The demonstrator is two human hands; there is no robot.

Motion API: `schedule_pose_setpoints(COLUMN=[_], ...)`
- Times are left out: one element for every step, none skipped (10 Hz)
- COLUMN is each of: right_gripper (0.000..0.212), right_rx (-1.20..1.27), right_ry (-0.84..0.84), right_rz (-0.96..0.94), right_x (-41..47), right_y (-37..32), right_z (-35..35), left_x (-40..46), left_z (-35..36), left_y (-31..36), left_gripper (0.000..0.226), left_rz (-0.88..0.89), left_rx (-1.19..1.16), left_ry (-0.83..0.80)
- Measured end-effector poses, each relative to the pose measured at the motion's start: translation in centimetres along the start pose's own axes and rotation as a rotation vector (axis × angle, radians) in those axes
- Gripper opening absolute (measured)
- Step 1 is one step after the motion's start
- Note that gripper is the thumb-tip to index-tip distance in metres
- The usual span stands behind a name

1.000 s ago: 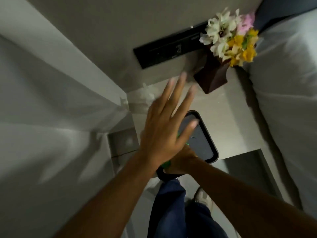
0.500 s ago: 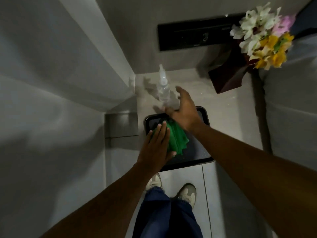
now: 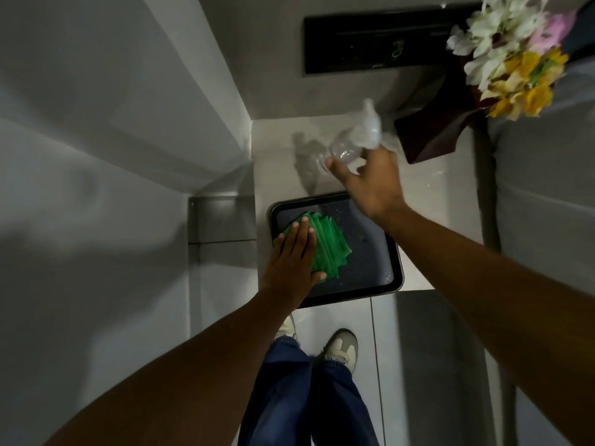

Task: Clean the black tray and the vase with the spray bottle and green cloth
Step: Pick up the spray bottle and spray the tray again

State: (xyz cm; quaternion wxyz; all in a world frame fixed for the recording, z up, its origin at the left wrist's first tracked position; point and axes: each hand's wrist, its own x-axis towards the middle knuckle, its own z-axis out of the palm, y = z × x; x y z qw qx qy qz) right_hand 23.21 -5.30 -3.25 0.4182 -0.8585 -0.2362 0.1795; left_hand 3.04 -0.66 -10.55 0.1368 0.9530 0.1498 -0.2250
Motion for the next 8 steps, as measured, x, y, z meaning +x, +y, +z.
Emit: schedule_pose_setpoints(right_gripper=[0.036, 0.042, 0.046, 0.046, 0.047, 0.053, 0.079, 0.091], right_rx=[0.046, -0.015, -0.031, -0.023, -0.007, -0.032, -0.134, -0.191], right_ry=[0.003, -0.033, -0.099, -0.109, -0.114, -0.160, -0.240, -0.226], right_rz=[-0.021, -0.019, -0.015, -0.012, 0.011, 0.046, 0.089, 0.104], right_x=[-5.3, -8.6, -11.3, -11.9, -12.0, -12.1, -12.7, -13.1], right_y=[2.4, 4.4, 7.2, 7.9, 8.9, 9.8, 10.2, 10.1], right_z=[-4.0, -5.3, -5.0, -4.3, -3.8, -3.7, -4.1, -5.0], left_x=[-0.1, 0.0, -0.1, -0.2, -0.2, -0.1, -0.3, -0.5], left_z=[0.1, 0.2, -0.1, -0.1, -0.7, -1.1, -2.0, -3.4], left_y=[-0.1, 0.0, 0.3, 0.4, 0.5, 0.2, -0.1, -0.5], left_gripper=[0.095, 0.093, 0.091, 0.090, 0.090, 0.094, 0.099, 0.097], left_rz=[-0.001, -0.009, -0.015, -0.022, -0.012, -0.017, 0.029, 0.043], left_rx=[0.022, 0.038, 0.057, 0.055, 0.056, 0.060, 0.090, 0.114], left_ry=[0.002, 0.007, -0.007, -0.008, -0.019, -0.055, -0.084, -0.052])
